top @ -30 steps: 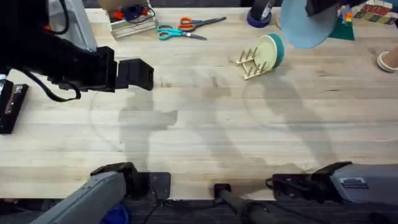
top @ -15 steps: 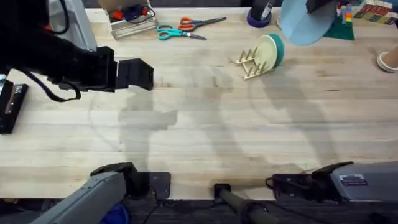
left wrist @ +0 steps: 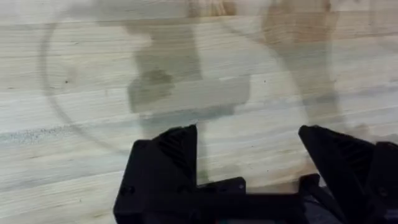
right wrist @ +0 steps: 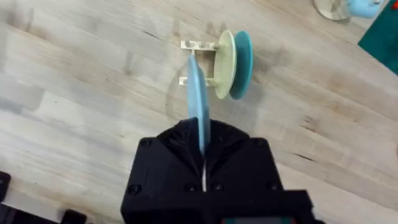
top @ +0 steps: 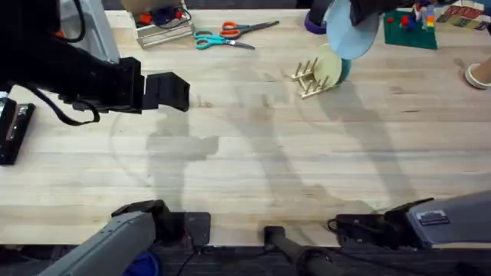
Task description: Pick up the plates from the table one by one and place each into a slot on the dish rack.
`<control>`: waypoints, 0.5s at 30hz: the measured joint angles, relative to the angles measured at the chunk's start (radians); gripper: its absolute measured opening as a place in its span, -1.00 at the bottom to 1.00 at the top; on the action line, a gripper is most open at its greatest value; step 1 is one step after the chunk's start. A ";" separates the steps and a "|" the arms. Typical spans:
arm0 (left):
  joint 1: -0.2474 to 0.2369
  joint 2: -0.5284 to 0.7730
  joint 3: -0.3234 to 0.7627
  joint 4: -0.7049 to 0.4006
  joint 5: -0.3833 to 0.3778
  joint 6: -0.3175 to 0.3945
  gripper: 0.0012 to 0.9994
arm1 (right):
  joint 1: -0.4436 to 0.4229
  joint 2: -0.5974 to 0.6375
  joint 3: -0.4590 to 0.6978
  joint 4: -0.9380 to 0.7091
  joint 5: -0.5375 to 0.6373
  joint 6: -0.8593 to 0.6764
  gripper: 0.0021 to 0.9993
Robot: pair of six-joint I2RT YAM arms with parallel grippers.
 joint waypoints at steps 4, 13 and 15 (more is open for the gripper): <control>0.000 0.000 0.000 0.000 0.000 0.000 0.99 | 0.000 0.000 -0.050 0.050 0.000 0.000 -0.94; 0.000 0.000 0.000 0.000 0.000 0.000 0.99 | 0.000 0.000 -0.154 0.130 0.000 0.000 -0.94; 0.000 0.000 0.000 0.000 0.000 0.000 0.99 | 0.000 0.003 -0.164 0.138 0.000 0.000 -0.94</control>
